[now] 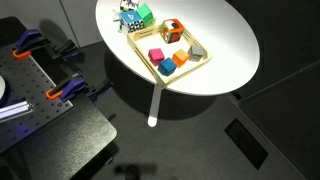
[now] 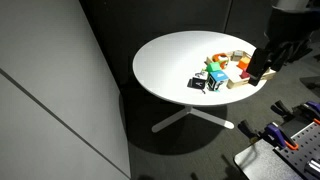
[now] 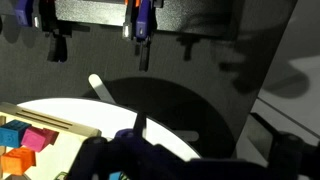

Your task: Remove the square toy from the box and put it on the table.

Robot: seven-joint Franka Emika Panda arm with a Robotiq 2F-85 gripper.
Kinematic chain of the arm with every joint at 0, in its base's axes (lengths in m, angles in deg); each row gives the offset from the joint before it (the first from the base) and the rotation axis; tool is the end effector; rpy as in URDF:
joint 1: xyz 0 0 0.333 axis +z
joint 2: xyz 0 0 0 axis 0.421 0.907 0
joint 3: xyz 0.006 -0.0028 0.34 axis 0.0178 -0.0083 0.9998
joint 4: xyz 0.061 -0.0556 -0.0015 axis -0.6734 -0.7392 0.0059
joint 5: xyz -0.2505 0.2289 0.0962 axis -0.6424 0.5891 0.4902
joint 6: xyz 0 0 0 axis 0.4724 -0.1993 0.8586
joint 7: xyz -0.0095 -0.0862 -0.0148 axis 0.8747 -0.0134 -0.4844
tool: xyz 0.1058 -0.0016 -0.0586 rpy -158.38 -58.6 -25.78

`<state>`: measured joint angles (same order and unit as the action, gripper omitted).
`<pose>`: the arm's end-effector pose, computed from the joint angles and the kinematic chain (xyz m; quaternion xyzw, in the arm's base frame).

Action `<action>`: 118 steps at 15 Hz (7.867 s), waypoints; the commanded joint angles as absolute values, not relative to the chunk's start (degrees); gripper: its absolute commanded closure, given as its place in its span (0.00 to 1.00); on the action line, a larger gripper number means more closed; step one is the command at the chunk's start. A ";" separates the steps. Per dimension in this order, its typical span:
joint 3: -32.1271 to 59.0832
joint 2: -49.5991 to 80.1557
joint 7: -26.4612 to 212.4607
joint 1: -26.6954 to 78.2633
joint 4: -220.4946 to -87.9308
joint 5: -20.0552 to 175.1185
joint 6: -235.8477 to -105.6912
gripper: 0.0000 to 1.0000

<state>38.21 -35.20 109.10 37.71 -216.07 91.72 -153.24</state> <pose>0.2436 0.1783 0.4211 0.9987 0.0308 -0.0282 0.0293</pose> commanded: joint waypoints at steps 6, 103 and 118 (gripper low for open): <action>37.14 -34.70 109.31 38.03 -215.79 91.07 -153.08 0.00; 13.53 46.03 91.75 18.45 -143.96 83.16 -155.78 0.00; 13.65 57.68 92.87 18.91 -130.06 82.77 -148.50 0.26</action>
